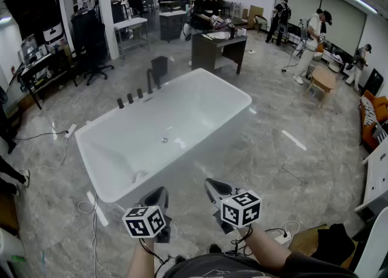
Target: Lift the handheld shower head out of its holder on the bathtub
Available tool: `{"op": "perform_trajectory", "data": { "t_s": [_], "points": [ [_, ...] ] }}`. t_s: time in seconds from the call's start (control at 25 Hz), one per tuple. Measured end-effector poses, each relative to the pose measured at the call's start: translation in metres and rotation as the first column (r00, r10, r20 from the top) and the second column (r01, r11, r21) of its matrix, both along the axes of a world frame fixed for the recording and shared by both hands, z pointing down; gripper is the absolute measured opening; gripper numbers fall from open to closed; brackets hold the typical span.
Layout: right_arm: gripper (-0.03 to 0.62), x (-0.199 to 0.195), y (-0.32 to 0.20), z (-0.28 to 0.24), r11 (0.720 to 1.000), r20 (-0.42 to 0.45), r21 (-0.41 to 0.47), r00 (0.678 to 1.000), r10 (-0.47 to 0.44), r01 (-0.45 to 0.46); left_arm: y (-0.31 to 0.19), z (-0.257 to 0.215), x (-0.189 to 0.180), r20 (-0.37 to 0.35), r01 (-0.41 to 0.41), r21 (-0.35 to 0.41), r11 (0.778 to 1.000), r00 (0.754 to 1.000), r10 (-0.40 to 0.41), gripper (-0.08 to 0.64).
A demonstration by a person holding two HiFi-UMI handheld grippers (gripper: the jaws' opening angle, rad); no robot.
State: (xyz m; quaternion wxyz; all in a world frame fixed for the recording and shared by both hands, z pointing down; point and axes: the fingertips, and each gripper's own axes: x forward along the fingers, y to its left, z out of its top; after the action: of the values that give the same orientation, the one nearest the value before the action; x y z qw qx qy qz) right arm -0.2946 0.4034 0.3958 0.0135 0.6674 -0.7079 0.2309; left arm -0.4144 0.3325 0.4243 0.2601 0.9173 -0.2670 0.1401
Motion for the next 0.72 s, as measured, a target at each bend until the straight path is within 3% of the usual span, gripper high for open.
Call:
{"op": "perform_trajectory", "data": {
  "t_s": [0.52,0.72],
  "points": [
    [0.026,0.025,0.009,0.010,0.999,-0.003,-0.005,0.999,-0.043,0.043,0.016,0.011,0.025,0.050,0.006,-0.004,1.000,0.999,-0.006,0.026],
    [0.026,0.051,0.017,0.011,1.000,0.047,0.012,0.999,-0.022,0.022,0.029,0.008,0.048,0.055,0.005,0.007,1.000,0.998,-0.006,0.026]
  ]
}}
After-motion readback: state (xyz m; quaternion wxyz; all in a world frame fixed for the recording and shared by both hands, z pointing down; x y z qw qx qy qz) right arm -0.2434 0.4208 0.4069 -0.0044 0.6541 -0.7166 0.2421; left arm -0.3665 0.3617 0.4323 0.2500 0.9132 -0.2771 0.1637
